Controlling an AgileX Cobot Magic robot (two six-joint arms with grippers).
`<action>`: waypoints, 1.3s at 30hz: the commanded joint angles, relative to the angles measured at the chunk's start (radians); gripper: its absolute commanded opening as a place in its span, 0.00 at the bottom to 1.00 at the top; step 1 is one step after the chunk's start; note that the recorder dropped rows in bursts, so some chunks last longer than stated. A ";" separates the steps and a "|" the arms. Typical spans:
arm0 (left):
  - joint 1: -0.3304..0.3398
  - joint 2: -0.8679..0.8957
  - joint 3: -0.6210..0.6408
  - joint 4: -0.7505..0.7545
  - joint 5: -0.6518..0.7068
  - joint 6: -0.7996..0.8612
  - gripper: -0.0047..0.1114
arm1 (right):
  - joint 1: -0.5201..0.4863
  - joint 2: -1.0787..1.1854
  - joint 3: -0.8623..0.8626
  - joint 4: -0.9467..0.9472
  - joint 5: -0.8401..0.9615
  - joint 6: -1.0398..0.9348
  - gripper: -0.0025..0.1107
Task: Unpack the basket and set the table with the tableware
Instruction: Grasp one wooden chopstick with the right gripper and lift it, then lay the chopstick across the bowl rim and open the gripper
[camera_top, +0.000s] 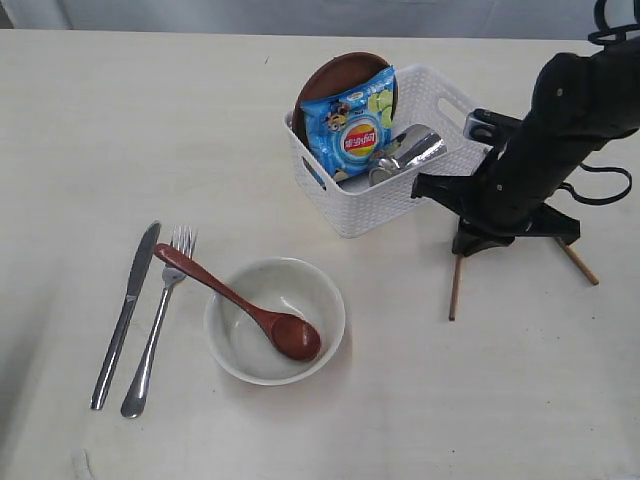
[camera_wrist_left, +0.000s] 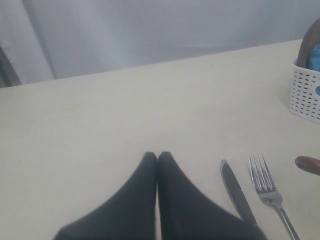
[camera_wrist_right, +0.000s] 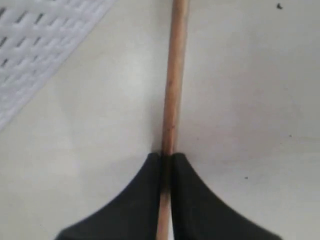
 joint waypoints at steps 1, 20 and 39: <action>0.002 -0.003 0.002 -0.001 -0.006 0.000 0.04 | -0.002 -0.008 0.018 -0.097 0.118 0.028 0.02; 0.002 -0.003 0.002 -0.001 -0.006 0.000 0.04 | 0.007 -0.386 0.018 -0.096 0.343 -0.045 0.02; 0.002 -0.003 0.002 -0.001 -0.006 0.000 0.04 | 0.548 -0.394 0.018 0.320 0.054 -0.049 0.02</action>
